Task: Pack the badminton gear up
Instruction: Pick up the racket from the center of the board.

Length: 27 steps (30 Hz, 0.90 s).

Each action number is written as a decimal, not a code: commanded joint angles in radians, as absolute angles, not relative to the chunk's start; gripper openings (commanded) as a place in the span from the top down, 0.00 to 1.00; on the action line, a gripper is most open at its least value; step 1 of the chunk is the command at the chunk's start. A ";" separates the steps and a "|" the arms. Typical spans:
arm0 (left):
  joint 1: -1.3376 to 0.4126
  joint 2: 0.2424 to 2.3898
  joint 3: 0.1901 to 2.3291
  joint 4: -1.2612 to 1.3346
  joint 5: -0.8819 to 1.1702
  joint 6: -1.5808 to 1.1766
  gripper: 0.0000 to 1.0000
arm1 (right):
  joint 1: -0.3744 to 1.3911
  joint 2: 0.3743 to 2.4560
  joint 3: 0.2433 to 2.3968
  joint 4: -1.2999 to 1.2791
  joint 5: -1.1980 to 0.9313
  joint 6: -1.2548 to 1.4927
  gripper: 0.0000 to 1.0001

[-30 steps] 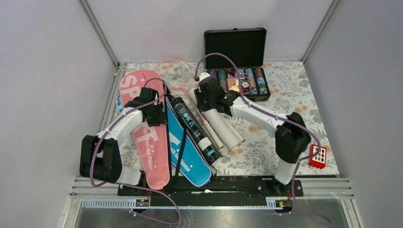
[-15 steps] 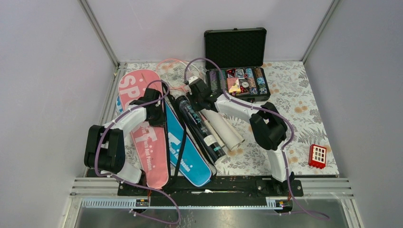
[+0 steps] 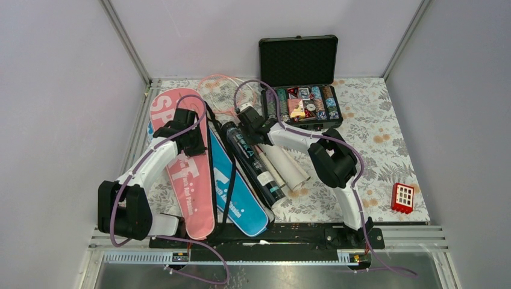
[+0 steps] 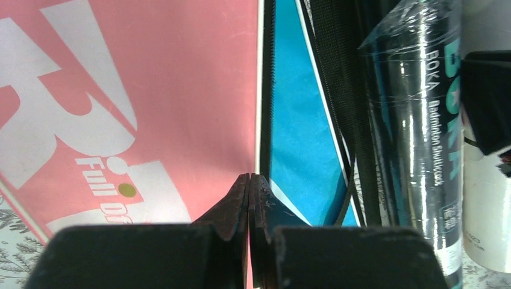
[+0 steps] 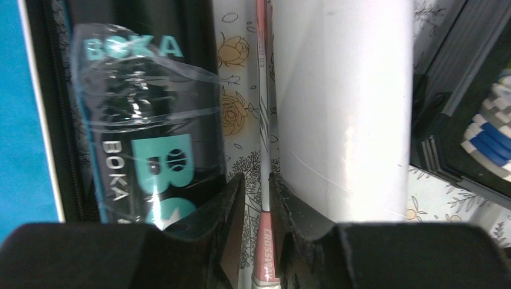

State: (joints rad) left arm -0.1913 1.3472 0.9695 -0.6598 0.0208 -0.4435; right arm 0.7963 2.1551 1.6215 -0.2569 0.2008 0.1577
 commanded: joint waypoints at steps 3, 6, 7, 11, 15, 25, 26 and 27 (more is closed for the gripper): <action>-0.189 1.304 0.969 -0.681 0.033 -0.471 1.00 | 0.799 2.204 1.628 -0.307 0.305 0.177 0.69; -0.187 1.280 0.956 -0.685 0.031 -0.471 1.00 | 0.803 2.234 1.673 -0.349 0.325 0.188 0.71; -0.186 1.273 0.954 -0.686 0.031 -0.472 1.00 | 0.805 2.241 1.685 -0.363 0.335 0.186 0.73; -0.186 1.252 0.961 -0.695 0.032 -0.471 1.00 | 0.808 2.280 1.763 -0.450 0.346 0.200 0.74; -0.183 1.232 0.947 -0.698 0.037 -0.476 1.00 | 0.824 2.295 1.799 -0.530 0.344 0.226 0.73; -0.172 1.159 0.960 -0.737 0.018 -0.476 0.89 | 0.834 2.282 1.780 -0.522 0.344 0.230 0.91; -0.172 1.153 0.969 -0.742 0.015 -0.478 0.84 | 0.834 2.279 1.779 -0.511 0.346 0.215 0.97; -0.172 1.146 0.980 -0.748 0.011 -0.481 0.78 | 0.834 2.272 1.775 -0.497 0.347 0.199 1.00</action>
